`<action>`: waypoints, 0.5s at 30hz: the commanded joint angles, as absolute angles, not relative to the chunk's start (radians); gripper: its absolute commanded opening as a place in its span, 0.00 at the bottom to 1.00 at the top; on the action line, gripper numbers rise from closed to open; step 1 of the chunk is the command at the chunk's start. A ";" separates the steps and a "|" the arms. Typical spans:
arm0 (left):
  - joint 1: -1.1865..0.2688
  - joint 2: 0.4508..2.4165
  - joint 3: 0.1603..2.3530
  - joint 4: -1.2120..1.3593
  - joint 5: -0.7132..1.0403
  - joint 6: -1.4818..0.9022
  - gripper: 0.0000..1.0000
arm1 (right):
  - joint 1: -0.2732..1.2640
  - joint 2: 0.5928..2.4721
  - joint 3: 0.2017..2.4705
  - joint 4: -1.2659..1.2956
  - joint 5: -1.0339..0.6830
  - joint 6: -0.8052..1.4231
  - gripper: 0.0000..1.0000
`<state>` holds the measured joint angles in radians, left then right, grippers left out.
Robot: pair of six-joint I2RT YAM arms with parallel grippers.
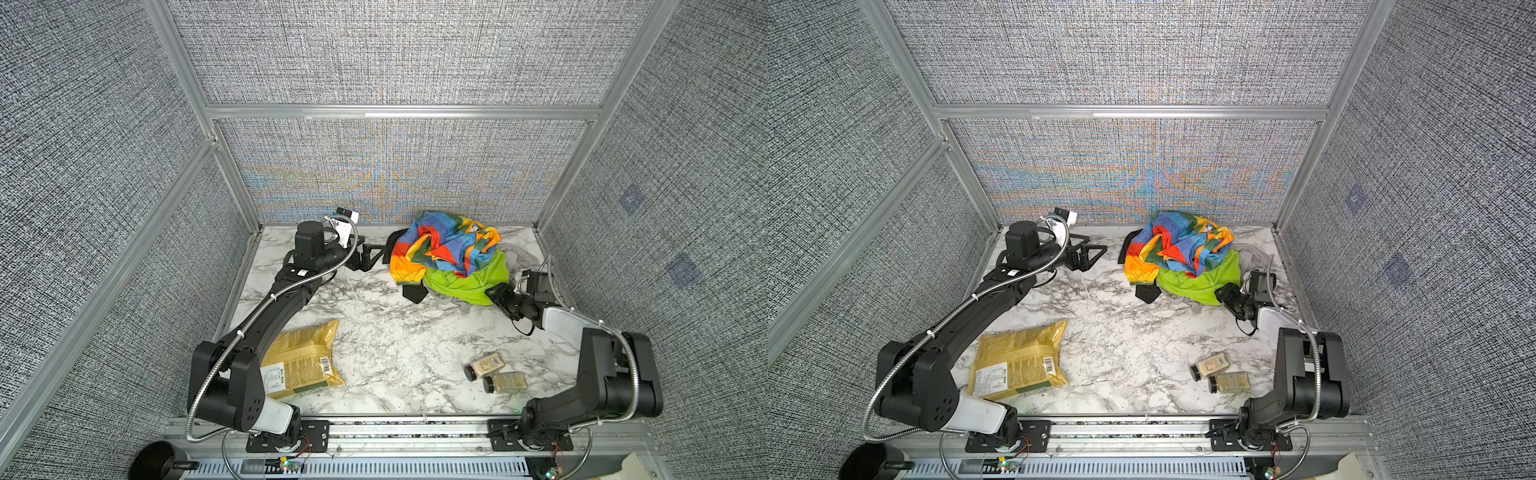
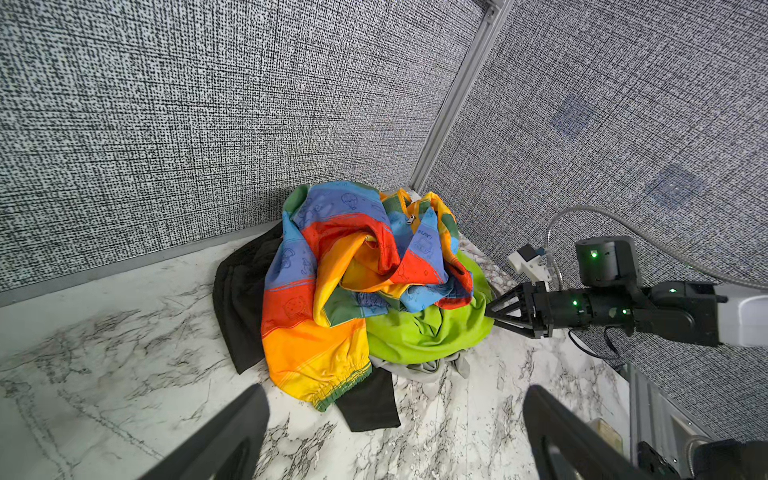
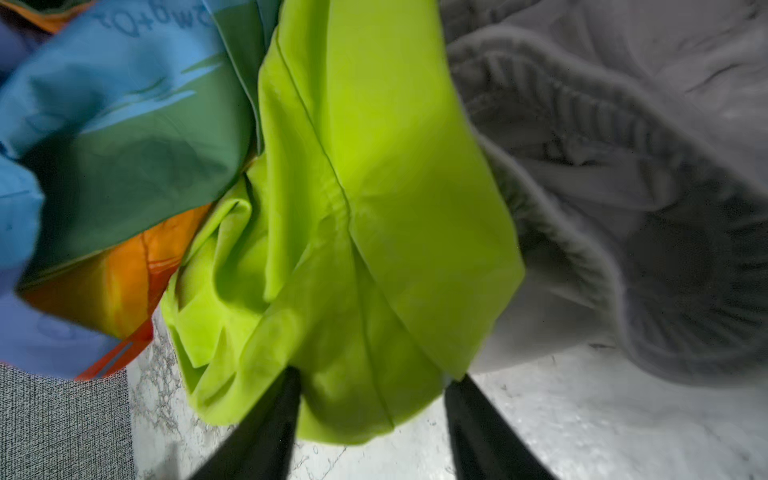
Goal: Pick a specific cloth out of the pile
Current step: 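Lower the right gripper onto the lime-green shorts at the pile's edge, then close the right gripper on the lime-green shorts and pull them up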
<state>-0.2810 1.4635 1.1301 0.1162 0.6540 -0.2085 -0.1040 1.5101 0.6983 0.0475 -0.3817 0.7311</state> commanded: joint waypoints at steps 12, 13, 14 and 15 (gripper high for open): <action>-0.285 1.465 1.143 0.126 0.647 -0.195 0.99 | -0.100 1.268 0.682 -0.079 -0.173 0.661 0.00; -0.285 1.466 1.143 0.127 0.647 -0.195 0.99 | -0.101 1.241 0.687 -0.094 -0.163 0.652 0.00; -0.285 1.466 1.143 0.127 0.647 -0.195 0.99 | -0.101 1.217 0.695 -0.112 -0.153 0.645 0.00; -0.285 1.467 1.141 0.127 0.647 -0.195 0.99 | -0.101 1.195 0.703 -0.125 -0.146 0.642 0.00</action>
<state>-0.2848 1.4654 1.1347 0.1139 0.6403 -0.2050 -0.1017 1.2369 0.6838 -0.0681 -0.2085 0.6769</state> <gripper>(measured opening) 0.987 0.072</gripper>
